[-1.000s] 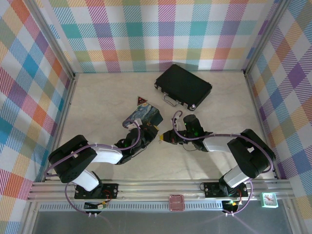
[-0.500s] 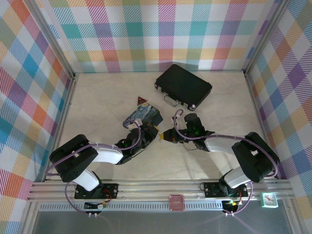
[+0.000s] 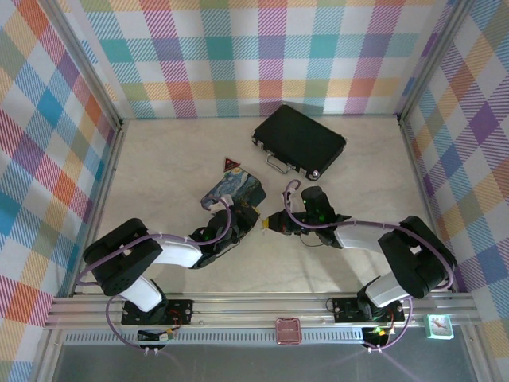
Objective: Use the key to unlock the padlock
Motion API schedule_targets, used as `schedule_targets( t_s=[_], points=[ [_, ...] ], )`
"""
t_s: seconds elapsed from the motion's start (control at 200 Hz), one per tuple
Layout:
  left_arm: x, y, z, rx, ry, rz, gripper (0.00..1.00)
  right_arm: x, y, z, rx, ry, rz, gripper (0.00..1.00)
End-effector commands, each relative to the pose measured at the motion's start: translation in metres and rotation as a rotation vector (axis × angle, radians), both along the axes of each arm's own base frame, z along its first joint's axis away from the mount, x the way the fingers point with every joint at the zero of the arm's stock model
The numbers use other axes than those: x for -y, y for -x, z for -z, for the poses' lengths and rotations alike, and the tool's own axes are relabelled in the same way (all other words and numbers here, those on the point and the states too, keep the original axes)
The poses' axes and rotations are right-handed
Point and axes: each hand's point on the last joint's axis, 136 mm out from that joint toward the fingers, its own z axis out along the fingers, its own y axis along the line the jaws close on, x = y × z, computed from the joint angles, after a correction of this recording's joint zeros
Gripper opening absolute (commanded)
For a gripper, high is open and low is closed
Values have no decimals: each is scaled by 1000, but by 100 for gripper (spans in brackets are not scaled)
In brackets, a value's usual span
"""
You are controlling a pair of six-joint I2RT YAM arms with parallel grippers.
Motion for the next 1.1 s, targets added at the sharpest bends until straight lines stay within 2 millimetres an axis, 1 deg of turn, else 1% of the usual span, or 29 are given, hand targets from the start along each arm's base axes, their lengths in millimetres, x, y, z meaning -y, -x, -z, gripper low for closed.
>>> schedule_targets(
  t_s=[0.0,0.345,0.475,0.64,0.765,0.915,1.095],
  points=[
    [9,-6,-30,66,78,5,0,0,4,-1,7,-1,-11,0],
    [10,-6,-36,80,84,8,0,-2,6,3,-10,-17,-16,0],
    [10,-6,-36,80,78,8,0,1,9,5,-13,-20,-4,0],
    [14,-5,-37,83,93,13,0,-5,7,-2,-2,-38,-23,0],
    [12,-5,-37,87,97,-8,0,-6,7,-2,-4,-39,-28,0],
    [14,-5,-37,92,100,-6,0,-6,10,4,-20,-34,-31,0],
    [13,-6,-40,101,97,-10,0,0,13,8,-22,-20,-10,0]
  ],
)
